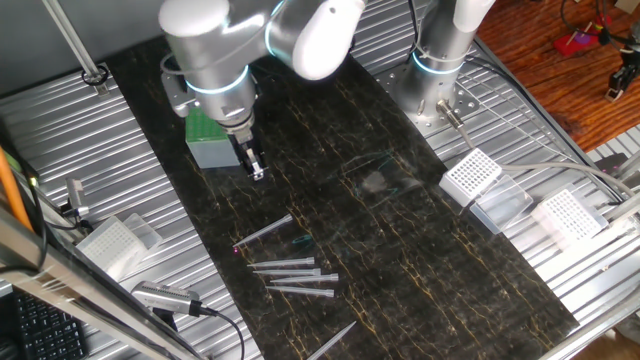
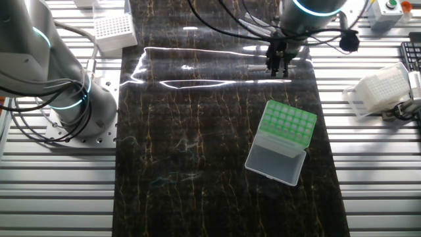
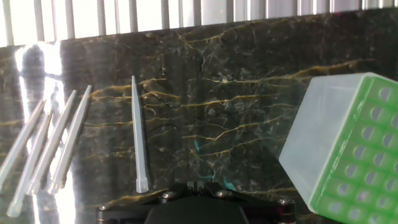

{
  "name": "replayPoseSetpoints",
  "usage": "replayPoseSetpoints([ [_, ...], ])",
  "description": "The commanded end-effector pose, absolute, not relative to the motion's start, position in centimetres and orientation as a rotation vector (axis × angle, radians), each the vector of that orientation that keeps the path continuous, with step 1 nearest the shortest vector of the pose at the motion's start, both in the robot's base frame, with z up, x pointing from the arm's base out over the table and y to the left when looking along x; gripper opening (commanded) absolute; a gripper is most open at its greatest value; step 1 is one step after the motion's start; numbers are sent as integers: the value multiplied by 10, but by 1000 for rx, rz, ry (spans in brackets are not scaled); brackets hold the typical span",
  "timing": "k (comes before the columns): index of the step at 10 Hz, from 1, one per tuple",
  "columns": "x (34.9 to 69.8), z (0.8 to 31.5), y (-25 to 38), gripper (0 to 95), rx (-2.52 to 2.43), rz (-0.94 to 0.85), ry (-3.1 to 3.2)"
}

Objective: Insert a large pipette tip into the holder for large pipette tips

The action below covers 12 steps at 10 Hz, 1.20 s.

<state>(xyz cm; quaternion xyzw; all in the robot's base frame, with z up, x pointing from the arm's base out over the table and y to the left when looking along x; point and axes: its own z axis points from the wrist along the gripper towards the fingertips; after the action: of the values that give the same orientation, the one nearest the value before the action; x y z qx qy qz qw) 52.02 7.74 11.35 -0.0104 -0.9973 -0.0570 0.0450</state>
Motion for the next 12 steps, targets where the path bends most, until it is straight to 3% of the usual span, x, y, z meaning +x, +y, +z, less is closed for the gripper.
replayPoseSetpoints([
  [1,519,114,77,0,44,-123,-3033],
  [12,519,115,77,0,229,-81,-3007],
])
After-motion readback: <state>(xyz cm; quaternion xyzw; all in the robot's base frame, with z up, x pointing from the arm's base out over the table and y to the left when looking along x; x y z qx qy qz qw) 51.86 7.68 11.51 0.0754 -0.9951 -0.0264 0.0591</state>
